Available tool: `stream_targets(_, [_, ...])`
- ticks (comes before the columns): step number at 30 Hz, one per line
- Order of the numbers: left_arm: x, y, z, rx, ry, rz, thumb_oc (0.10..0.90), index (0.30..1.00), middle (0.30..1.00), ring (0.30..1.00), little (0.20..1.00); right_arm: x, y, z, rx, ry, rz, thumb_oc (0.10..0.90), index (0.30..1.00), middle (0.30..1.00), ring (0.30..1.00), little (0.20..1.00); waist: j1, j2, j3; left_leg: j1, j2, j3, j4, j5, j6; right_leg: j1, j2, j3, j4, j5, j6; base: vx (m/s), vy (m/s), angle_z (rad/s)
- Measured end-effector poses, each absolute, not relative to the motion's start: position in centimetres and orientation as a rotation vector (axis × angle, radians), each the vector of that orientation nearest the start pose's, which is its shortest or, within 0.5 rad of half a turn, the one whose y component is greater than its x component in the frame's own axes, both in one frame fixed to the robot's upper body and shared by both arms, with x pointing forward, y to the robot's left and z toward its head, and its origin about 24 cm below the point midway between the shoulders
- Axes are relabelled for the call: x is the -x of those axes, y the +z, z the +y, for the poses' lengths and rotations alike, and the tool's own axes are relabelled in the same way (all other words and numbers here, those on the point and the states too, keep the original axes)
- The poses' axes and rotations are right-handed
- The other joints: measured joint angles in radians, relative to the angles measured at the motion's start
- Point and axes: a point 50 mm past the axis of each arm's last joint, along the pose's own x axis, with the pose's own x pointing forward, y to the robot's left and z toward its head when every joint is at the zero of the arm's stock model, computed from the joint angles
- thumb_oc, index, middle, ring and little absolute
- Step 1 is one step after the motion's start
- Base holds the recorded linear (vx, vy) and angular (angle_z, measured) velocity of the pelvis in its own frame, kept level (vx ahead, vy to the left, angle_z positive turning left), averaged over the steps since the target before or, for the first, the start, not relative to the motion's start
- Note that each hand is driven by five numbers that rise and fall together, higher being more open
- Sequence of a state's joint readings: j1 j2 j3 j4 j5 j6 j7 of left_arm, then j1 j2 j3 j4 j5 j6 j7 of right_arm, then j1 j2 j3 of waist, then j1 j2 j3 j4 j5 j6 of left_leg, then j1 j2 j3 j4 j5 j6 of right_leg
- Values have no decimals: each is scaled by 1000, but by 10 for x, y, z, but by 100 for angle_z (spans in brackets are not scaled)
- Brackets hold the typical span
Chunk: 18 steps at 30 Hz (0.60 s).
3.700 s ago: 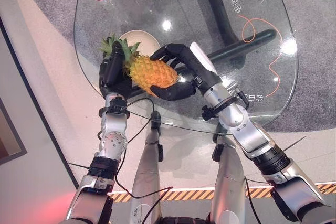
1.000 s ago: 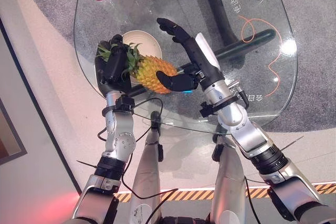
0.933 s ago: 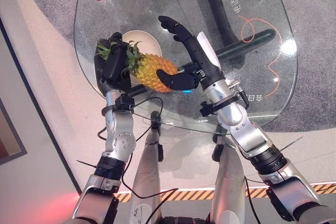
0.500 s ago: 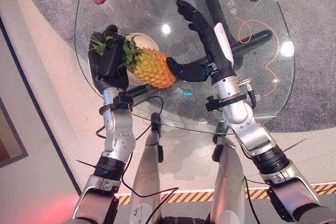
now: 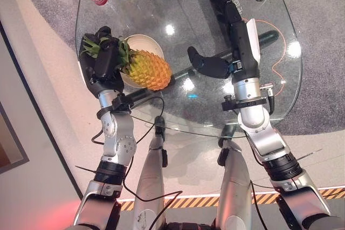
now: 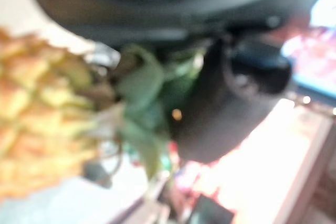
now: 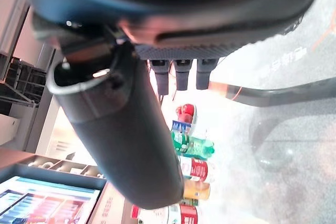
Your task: Pick up the fruit to the plate
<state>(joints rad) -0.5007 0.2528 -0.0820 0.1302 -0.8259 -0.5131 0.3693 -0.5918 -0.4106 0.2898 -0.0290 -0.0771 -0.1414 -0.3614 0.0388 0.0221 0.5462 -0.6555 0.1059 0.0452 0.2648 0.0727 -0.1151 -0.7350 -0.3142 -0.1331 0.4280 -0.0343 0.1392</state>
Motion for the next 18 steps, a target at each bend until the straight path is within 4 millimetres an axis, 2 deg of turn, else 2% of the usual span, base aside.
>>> stream_targets(6, [-313, 185, 196, 700, 289, -705, 100, 300, 300, 300, 200, -310, 215, -134, 374, -94, -787, 800, 900, 900, 900, 900, -14, 0, 0, 3, 1, 1, -3, 0, 1, 1, 0, 1, 0, 0, 0, 0, 0, 0])
stream_targets(8, [-311, 187, 199, 663, 315, -726, 100, 300, 300, 300, 200, -313, 211, -147, 361, -175, -764, 800, 900, 900, 900, 900, -16, 0, 0, 5, 1, 3, -3, 0, 1, 2, 1, 3, 0, 0, 0, -4, 17, -1])
stream_targets(10, [-310, 189, 202, 621, 335, -743, 100, 300, 300, 300, 200, -315, 203, -158, 349, -251, -730, 800, 900, 900, 900, 900, -18, 0, 0, 7, 1, 3, -4, 0, 1, 3, 1, 3, -1, 0, 0, 0, 0, 0])
stream_targets(14, [-306, 193, 207, 566, 384, -780, 100, 300, 300, 300, 200, -318, 175, -185, 276, -374, -593, 800, 900, 900, 900, 900, -21, 0, 0, 9, 2, 4, -5, 0, 1, 5, 1, 4, -2, 0, 0, 0, 0, 0])
stream_targets(18, [-304, 194, 212, 538, 449, -794, 100, 300, 300, 300, 200, -321, 156, -198, 226, -447, -492, 800, 900, 900, 900, 900, -27, 0, 0, 10, 4, 5, -6, 0, 1, 6, 4, 3, -4, 0, 0, 0, 0, 0])
